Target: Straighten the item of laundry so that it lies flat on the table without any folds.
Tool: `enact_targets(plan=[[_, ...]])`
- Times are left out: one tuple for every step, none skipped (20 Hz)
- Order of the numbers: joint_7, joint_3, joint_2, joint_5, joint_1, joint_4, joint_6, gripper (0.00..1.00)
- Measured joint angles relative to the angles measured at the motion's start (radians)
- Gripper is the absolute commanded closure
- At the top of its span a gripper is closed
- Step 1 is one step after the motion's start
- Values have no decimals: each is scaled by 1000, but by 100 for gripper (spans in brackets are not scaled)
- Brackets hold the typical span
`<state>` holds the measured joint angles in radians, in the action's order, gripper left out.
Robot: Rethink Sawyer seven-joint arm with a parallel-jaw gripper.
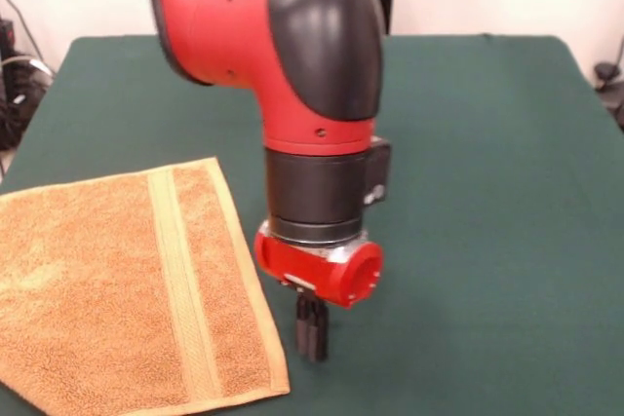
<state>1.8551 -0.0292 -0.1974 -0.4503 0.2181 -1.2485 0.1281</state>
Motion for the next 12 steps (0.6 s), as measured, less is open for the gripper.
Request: enact_targets(plan=[[0,0,0,8,10,5,25,100],[0,-1,0,24,33,15,80,100],[0,-1,0,33,46,20,110,100],[0,-3,-1,41,60,23,138,100],[0,-5,-1,45,68,26,154,100],[0,-7,-1,48,76,28,169,100],[0,-16,-3,56,98,33,204,100],[0,-22,-4,58,108,35,219,100],[0,-25,-5,58,114,36,226,100],[0,-29,-5,59,121,37,233,100],[0,-32,-5,59,127,38,240,100],[0,-34,-5,60,132,39,245,100]])
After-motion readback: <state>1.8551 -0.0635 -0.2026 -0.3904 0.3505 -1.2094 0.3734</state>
